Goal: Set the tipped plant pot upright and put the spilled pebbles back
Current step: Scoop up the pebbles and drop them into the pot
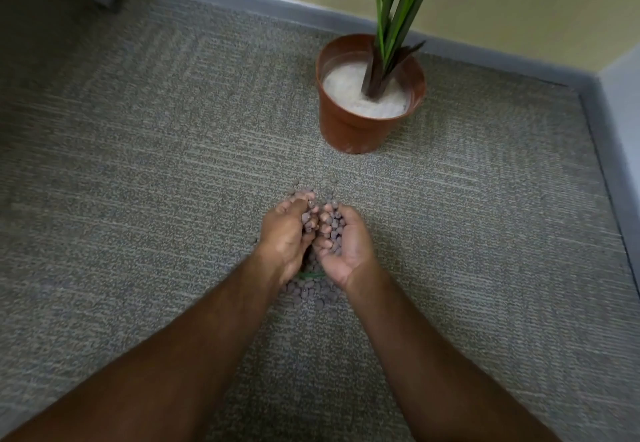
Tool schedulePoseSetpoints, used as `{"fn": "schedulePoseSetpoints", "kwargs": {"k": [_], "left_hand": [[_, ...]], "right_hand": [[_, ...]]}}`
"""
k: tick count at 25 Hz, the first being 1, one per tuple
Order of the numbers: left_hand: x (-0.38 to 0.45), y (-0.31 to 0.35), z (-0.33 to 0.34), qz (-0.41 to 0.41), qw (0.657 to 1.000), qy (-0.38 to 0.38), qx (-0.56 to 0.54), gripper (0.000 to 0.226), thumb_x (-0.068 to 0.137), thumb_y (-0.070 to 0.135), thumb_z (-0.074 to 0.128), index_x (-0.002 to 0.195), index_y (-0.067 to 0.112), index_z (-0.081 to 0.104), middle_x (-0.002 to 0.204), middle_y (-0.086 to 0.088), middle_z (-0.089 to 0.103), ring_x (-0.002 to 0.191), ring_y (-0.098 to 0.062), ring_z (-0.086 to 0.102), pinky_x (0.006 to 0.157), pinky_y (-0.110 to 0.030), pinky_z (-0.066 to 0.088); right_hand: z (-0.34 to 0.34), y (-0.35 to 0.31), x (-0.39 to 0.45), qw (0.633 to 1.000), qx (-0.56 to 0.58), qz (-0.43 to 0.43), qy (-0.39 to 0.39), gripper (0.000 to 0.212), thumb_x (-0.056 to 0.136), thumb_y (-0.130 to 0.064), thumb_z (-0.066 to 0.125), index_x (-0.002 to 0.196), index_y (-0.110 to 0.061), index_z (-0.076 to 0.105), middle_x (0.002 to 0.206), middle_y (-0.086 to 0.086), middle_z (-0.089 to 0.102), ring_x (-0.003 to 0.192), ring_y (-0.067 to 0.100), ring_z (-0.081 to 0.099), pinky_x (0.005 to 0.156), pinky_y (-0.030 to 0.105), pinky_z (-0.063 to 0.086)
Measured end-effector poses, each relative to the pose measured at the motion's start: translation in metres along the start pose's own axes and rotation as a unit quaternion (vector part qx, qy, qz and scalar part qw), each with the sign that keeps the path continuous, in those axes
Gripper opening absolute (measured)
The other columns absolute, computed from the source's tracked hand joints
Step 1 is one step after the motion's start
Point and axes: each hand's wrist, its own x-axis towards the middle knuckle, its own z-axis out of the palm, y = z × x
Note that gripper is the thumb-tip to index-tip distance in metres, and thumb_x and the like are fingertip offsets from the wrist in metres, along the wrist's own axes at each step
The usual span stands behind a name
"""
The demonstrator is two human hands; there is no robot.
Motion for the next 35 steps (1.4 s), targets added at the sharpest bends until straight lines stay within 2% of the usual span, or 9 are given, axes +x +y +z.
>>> {"fn": "schedulePoseSetpoints", "kwargs": {"k": [6,9,11,14,19,23,26,29,35], "left_hand": [[-0.007,0.030,0.043,-0.024,0.988,-0.037,-0.149,0.021,0.103,0.013,0.056,0.083,0.010,0.063,0.057,0.002,0.058,0.043,-0.006,0.056,0.045,-0.018,0.050],[0.005,0.062,0.081,-0.003,0.989,-0.063,-0.133,0.024,0.102,0.017,0.054,0.101,-0.002,0.069,0.084,-0.015,0.075,0.072,-0.023,0.075,0.066,-0.030,0.062],[0.014,0.085,0.105,0.014,0.991,-0.054,-0.125,0.029,0.101,0.018,0.055,0.110,-0.006,0.069,0.098,-0.023,0.076,0.085,-0.033,0.077,0.073,-0.039,0.064],[0.025,0.116,0.136,0.034,0.994,-0.026,-0.099,0.034,0.103,0.015,0.048,0.070,0.009,0.055,0.050,-0.005,0.058,0.040,-0.015,0.059,0.042,-0.024,0.050],[0.051,0.135,0.160,-0.004,0.999,0.013,-0.041,0.042,0.105,0.014,0.045,0.063,0.011,0.049,0.045,-0.001,0.047,0.032,-0.010,0.048,0.035,-0.019,0.043],[0.060,0.141,0.170,-0.028,0.998,0.043,-0.029,0.034,0.099,0.008,0.036,0.066,0.010,0.043,0.056,-0.006,0.042,0.039,-0.014,0.045,0.039,-0.018,0.040],[0.049,0.143,0.174,-0.060,0.995,0.049,-0.056,0.032,0.100,0.017,0.040,0.069,0.013,0.041,0.050,0.000,0.042,0.038,-0.014,0.040,0.044,-0.021,0.040],[0.034,0.144,0.176,-0.073,0.991,0.014,-0.109,0.039,0.105,0.028,0.042,0.073,0.006,0.044,0.050,-0.010,0.054,0.030,-0.021,0.050,0.040,-0.025,0.047],[0.033,0.145,0.177,-0.069,0.989,0.007,-0.131,0.031,0.105,0.033,0.043,0.088,0.007,0.042,0.090,-0.017,0.052,0.064,-0.029,0.056,0.075,-0.041,0.061]], "right_hand": [[0.031,-0.042,-0.016,0.987,0.139,-0.076,-0.016,0.029,0.098,-0.019,0.048,0.075,-0.015,0.064,0.067,-0.001,0.062,0.056,0.010,0.057,0.058,0.023,0.046],[0.061,-0.081,-0.011,0.980,0.149,-0.126,-0.030,0.031,0.100,-0.022,0.047,0.076,-0.015,0.066,0.071,0.002,0.065,0.066,0.017,0.063,0.071,0.031,0.051],[0.083,-0.108,-0.006,0.978,0.150,-0.141,-0.021,0.034,0.101,-0.022,0.044,0.075,-0.014,0.064,0.069,0.005,0.064,0.066,0.020,0.064,0.069,0.032,0.053],[0.110,-0.141,0.007,0.977,0.154,-0.150,0.012,0.031,0.101,-0.021,0.042,0.076,-0.013,0.058,0.064,0.003,0.055,0.055,0.017,0.053,0.054,0.026,0.047],[0.127,-0.165,0.028,0.980,0.157,-0.107,0.055,0.025,0.101,-0.014,0.036,0.085,-0.008,0.054,0.080,0.012,0.059,0.056,0.017,0.054,0.037,0.017,0.045],[0.128,-0.175,0.042,0.979,0.172,-0.082,0.072,0.038,0.106,-0.025,0.033,0.118,-0.001,0.060,0.088,0.018,0.062,0.062,0.019,0.058,0.065,0.020,0.055],[0.131,-0.179,0.037,0.978,0.189,-0.062,0.069,0.035,0.103,-0.029,0.042,0.096,-0.003,0.064,0.062,0.016,0.062,0.053,0.022,0.057,0.054,0.019,0.047],[0.131,-0.184,0.031,0.976,0.188,-0.064,0.090,0.035,0.096,-0.031,0.053,0.087,-0.003,0.070,0.090,0.017,0.066,0.084,0.028,0.066,0.089,0.032,0.057],[0.133,-0.189,0.016,0.985,0.127,-0.086,0.076,0.043,0.100,-0.032,0.040,0.072,-0.010,0.064,0.085,0.014,0.067,0.064,0.024,0.056,0.054,0.029,0.043]]}}
